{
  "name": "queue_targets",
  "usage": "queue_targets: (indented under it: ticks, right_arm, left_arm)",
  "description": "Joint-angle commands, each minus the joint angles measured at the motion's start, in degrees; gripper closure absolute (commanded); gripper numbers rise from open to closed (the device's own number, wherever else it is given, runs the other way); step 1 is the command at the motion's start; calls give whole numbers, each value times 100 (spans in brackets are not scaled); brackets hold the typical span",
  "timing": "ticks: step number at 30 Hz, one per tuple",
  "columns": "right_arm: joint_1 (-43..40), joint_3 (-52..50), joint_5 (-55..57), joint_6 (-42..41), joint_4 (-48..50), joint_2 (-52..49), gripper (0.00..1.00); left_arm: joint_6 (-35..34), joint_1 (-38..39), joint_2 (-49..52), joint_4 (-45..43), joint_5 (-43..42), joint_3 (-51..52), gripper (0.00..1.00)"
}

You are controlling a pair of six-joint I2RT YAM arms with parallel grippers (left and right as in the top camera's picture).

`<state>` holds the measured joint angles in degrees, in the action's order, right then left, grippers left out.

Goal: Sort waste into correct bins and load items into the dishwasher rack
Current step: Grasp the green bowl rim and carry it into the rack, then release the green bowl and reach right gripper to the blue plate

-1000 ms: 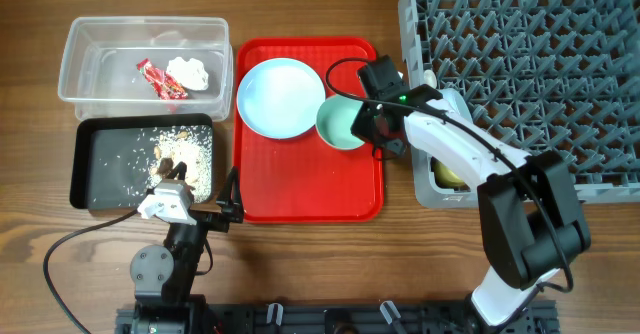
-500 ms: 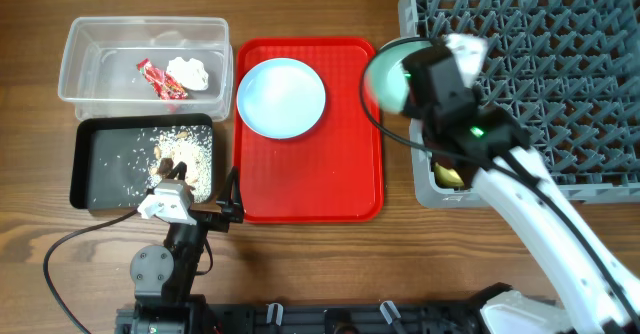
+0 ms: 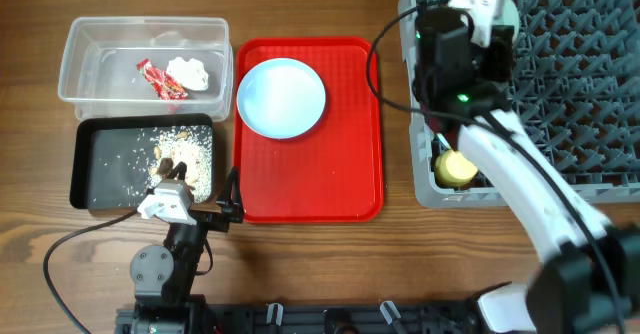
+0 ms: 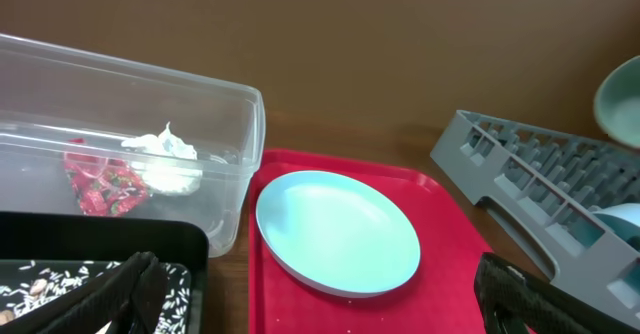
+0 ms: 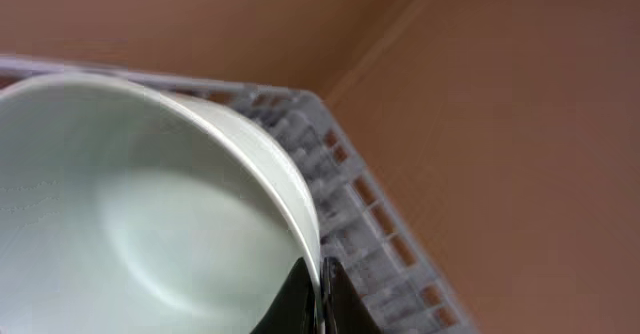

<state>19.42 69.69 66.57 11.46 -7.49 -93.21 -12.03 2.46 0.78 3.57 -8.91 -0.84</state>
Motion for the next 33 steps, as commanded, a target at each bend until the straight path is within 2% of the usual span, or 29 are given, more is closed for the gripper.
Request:
queue_targets:
  ticks: [1, 4, 9, 13, 15, 17, 19, 28, 33]
  right_arm:
    - [-208, 33, 647, 1980, 861, -734, 96]
    - [-258, 33, 737, 2732, 1480, -1204, 96]
    - [-125, 33, 671, 2776, 1558, -1545, 96]
    - [136, 33, 192, 2686, 1152, -1613, 95]
    - [275, 33, 48, 2647, 990, -1613, 88]
    - [407, 33, 22, 2498, 953, -1613, 71]
    - [535, 33, 26, 2457, 951, -1593, 62]
    - [1228, 50, -483, 2433, 509, -1187, 46]
    - [1626, 52, -1064, 2081, 24, -796, 44]
  left_arm:
    - [116, -44, -61, -15, -50, 50, 0]
    - [116, -44, -61, -15, -48, 50, 0]
    - [116, -44, -61, -15, -48, 52, 0]
    - [116, -44, -61, -15, -50, 52, 0]
    - [116, -44, -61, -15, -50, 50, 0]
    - [116, -44, -61, -15, -50, 50, 0]
    - [116, -44, -61, -15, -48, 50, 0]
    - [116, -44, -61, -15, -48, 50, 0]
    - [116, -44, -61, -15, -50, 50, 0]
